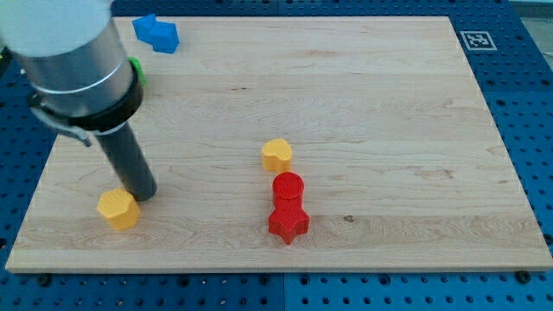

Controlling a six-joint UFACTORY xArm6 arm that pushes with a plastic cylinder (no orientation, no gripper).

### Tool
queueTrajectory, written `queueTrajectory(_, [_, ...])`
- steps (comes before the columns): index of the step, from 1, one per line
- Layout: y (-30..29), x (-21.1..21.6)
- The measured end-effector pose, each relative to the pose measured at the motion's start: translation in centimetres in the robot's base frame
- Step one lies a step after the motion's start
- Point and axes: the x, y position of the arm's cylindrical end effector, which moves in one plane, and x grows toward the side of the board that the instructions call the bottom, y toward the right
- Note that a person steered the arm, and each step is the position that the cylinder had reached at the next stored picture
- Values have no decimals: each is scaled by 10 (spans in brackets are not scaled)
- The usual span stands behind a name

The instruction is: Point your arm at yellow heart

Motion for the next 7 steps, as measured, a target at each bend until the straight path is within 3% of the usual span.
queueTrajectory(2, [-12, 11])
queueTrajectory(3, [27, -32])
queueTrajectory(5, [162, -118])
queueTrajectory(6, [237, -108])
queueTrajectory(7, [236, -87])
